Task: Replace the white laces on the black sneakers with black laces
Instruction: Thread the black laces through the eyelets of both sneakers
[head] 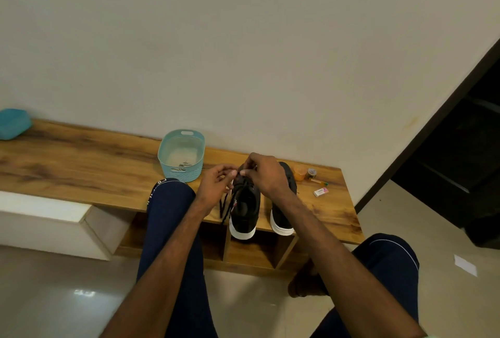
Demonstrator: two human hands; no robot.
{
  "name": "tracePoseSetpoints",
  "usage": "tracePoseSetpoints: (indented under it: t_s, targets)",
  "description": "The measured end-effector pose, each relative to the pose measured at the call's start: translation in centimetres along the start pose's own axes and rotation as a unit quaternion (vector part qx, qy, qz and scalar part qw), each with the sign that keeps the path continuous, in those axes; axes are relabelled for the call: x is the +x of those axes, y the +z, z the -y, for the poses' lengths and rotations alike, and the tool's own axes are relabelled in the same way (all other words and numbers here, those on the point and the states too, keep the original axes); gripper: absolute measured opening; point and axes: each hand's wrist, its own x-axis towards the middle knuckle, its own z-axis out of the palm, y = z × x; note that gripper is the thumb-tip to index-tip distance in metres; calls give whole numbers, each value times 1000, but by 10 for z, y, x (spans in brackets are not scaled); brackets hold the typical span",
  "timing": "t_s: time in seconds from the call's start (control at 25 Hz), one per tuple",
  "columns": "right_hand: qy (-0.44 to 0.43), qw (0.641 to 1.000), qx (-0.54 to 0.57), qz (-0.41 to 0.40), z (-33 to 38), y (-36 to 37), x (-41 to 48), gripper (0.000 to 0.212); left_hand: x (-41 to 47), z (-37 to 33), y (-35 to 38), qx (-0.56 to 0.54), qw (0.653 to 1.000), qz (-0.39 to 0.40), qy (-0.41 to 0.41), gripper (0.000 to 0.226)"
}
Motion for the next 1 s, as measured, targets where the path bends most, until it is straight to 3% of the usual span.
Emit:
tracePoseSetpoints:
  t_s: [0.2, 0.4, 0.56, 0.68, 0.84, 1.0]
  targets:
    - [-1, 1000, 19, -7, -3, 8, -2, 10, 3, 5, 4, 14, 1000, 10, 16, 9]
    - [-6, 999, 31, -9, -14, 11, 0, 10, 11, 10, 10, 64, 997, 12, 43, 14]
    - [3, 997, 69, -34, -28, 17, 0, 12, 19, 19, 16, 60, 998, -9, 14, 12]
    - [62, 991, 93, -78, -51, 29, -5, 13, 22, 28, 20, 76, 996, -50, -26, 8]
    - [146, 987, 67, -25, -80, 61, -11, 17, 22, 37, 26, 183, 978, -84, -55, 7]
    - [151, 988, -6, 36, -89, 88, 0, 31, 26, 46, 34, 314, 945, -76, -47, 7]
